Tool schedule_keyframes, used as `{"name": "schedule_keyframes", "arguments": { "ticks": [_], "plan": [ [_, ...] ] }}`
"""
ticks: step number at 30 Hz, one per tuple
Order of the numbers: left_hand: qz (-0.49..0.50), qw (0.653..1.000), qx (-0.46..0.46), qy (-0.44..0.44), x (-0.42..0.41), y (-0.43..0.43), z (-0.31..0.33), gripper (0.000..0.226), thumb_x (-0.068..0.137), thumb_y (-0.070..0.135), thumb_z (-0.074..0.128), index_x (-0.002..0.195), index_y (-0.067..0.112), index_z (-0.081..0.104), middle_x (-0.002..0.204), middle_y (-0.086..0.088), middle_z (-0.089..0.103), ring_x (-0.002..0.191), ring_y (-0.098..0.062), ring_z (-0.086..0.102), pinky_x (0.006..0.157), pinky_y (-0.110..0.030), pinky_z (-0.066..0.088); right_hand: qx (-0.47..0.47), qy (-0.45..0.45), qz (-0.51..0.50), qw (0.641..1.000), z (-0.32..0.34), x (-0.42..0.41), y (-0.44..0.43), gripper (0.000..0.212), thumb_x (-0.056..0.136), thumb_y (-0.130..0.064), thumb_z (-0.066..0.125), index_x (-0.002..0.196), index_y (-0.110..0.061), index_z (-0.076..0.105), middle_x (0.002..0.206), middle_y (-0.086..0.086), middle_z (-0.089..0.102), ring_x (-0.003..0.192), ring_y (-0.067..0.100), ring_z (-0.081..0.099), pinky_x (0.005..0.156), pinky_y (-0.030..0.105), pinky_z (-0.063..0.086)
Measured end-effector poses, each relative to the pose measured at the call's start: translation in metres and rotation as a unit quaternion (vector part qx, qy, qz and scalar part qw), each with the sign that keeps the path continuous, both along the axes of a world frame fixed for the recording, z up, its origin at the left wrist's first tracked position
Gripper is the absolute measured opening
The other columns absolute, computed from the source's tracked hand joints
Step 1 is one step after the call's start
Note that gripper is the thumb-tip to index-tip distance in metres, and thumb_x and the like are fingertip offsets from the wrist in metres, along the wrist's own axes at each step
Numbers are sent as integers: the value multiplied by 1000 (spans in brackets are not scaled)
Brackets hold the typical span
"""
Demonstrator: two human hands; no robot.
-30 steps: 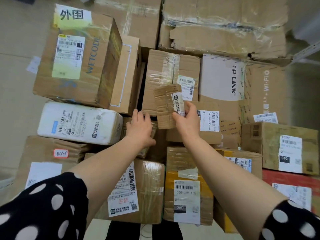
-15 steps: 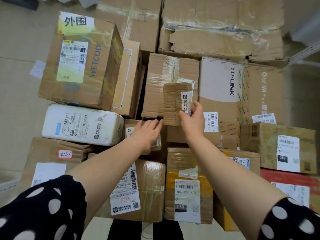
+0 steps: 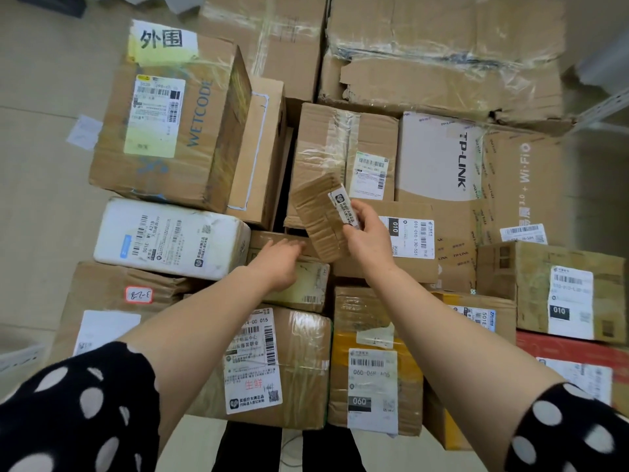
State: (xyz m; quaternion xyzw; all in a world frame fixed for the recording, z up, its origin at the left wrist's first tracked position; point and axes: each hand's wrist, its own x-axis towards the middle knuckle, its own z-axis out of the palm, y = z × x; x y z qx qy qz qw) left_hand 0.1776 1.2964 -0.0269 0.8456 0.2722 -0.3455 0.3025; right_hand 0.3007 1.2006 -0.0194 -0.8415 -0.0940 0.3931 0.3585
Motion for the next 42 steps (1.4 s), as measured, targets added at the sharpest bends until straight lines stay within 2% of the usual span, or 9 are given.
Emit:
{"name": "schedule_keyframes", "arguments": {
  "ticks": [3,8,12,16,20,24,29,32,42],
  "plan": [
    [214,974,62,-32,-11,13,17,42,87,3,40,127,7,54,128,-16,58,116,-34,53,92,-36,43,-18,-21,78,997,4,-2,5,51,87,-8,43,129,-36,51,119,-3,59,116,29,49,95,52,44],
    [400,913,69,-32,-23,12,41,38,88,3,42,126,2,45,122,-20,56,110,-38,52,81,-37,39,-78,-56,214,972,12,-11,14,51,89,-4,41,130,-30,55,122,5,61,120,32,45,99,49,40],
    [343,936,57,-63,-25,-8,43,66,88,6,43,149,4,17,154,-18,21,141,-33,24,112,-41,28,-109,-59,310,943,14,-24,20,48,90,-7,43,130,-30,56,127,7,60,121,30,48,99,43,42],
    [218,972,77,-46,-29,-12,35,63,94,15,42,152,16,17,157,-14,13,145,-28,11,115,-40,23,-121,-58,365,921,12,-34,21,40,91,-9,49,126,-25,60,129,3,56,120,25,49,95,37,45],
    [156,984,80,-33,-33,-10,25,49,92,17,46,140,12,39,137,-12,41,129,-30,37,104,-41,39,-138,-74,362,919,11,-34,15,33,90,-13,55,122,-21,62,126,4,48,116,24,50,97,38,45],
    [122,986,100,-49,-27,-9,20,48,91,17,47,137,7,42,137,-13,44,130,-29,36,108,-37,34,-136,-81,359,920,11,-29,9,43,88,-12,51,130,-21,55,129,4,51,119,24,50,97,38,45],
    [163,974,71,-141,15,-7,32,51,93,10,42,144,5,37,146,-12,40,135,-26,35,109,-34,29,-134,-149,190,961,18,9,-5,51,85,-3,46,134,-15,51,136,8,45,126,26,40,100,37,39],
    [218,969,27,-116,54,-13,32,44,97,14,42,140,6,42,141,-14,48,128,-30,44,103,-35,37,-175,-163,90,967,20,44,-24,56,84,-1,48,138,-11,43,141,12,39,129,30,36,106,39,34],
    [321,945,-52,22,132,-47,-7,33,95,14,46,124,-2,49,119,-17,59,97,-31,57,71,-29,43,-256,-4,34,966,-8,114,-75,51,88,-11,48,137,-3,34,135,16,49,125,33,46,98,36,40]
  ]
}}
